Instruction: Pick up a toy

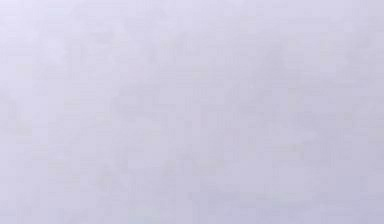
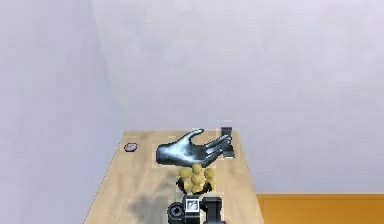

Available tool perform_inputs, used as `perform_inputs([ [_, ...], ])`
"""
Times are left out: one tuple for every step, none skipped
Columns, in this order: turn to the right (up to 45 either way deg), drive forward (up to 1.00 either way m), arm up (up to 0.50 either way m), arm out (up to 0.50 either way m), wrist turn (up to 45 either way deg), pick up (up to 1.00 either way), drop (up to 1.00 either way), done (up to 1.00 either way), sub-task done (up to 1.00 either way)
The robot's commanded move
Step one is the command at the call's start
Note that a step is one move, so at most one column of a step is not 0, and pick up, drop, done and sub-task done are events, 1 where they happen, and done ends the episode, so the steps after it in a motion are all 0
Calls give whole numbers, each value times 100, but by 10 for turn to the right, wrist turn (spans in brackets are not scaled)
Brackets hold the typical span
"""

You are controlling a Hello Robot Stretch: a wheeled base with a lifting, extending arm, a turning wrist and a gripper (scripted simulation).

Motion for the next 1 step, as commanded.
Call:
perform_inputs([
  [0,0,0,0,0,0,0,100,0],
])
